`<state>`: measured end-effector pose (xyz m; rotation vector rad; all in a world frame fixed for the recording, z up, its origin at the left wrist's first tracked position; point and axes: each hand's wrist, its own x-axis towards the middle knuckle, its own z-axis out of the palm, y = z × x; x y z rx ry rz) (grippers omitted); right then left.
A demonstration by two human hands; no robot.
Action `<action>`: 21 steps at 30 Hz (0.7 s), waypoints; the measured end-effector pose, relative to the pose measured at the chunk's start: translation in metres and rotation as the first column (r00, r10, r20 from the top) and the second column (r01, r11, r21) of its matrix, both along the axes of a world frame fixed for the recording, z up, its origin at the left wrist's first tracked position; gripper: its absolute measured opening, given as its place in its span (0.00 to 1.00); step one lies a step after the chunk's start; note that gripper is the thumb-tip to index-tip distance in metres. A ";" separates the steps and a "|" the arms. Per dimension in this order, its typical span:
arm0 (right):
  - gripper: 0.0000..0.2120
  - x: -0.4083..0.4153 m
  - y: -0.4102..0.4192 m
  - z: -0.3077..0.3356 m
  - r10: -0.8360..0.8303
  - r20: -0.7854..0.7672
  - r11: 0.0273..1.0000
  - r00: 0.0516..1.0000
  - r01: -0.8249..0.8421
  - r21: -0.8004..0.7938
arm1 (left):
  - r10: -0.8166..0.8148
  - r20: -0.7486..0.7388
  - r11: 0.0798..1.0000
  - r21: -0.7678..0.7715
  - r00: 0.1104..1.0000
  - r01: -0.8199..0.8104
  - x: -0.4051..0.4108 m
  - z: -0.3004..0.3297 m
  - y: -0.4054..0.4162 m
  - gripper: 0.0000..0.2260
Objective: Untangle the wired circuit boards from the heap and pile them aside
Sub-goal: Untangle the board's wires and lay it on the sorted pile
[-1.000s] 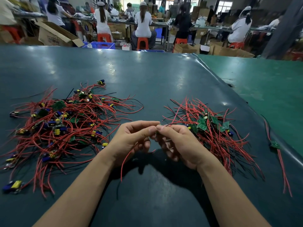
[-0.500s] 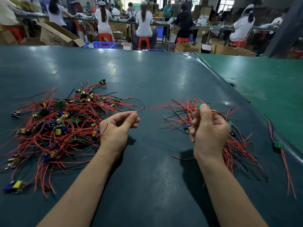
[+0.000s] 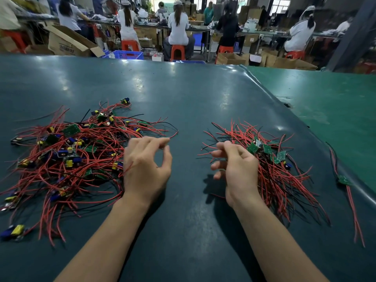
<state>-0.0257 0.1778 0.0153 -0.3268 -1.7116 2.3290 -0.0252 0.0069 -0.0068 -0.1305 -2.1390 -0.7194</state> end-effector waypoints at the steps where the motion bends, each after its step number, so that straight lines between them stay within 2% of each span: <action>1: 0.10 0.001 -0.002 -0.002 0.034 -0.005 0.998 0.999 -0.033 0.046 | 0.103 0.005 0.994 -0.043 0.995 -0.103 -0.001 0.000 -0.004 0.09; 3: 0.10 0.002 -0.007 -0.006 0.084 -0.017 0.988 0.996 -0.081 0.134 | 0.336 0.091 0.941 -0.084 0.938 -0.329 -0.004 0.002 -0.015 0.13; 5: 0.10 0.002 -0.009 -0.009 0.110 -0.025 0.964 0.994 -0.101 0.246 | 0.490 0.203 0.872 -0.107 0.848 -0.478 -0.005 0.003 -0.027 0.18; 8: 0.10 0.002 -0.010 -0.013 0.133 -0.022 0.923 0.991 -0.116 0.367 | 0.571 0.385 0.815 -0.157 0.725 -0.558 -0.005 0.005 -0.041 0.21; 11: 0.10 0.002 -0.011 -0.015 0.150 -0.011 0.910 0.989 -0.134 0.393 | 0.648 0.485 0.758 -0.327 0.588 -0.565 -0.006 0.003 -0.047 0.15; 18: 0.11 0.001 -0.010 -0.018 0.186 -0.007 0.884 0.983 -0.164 0.438 | 0.669 0.534 0.737 -0.393 0.516 -0.550 -0.011 0.004 -0.047 0.13; 21: 0.12 0.001 -0.009 -0.019 0.200 -0.013 0.876 0.980 -0.173 0.450 | 0.664 0.528 0.742 -0.382 0.529 -0.551 -0.013 0.002 -0.050 0.13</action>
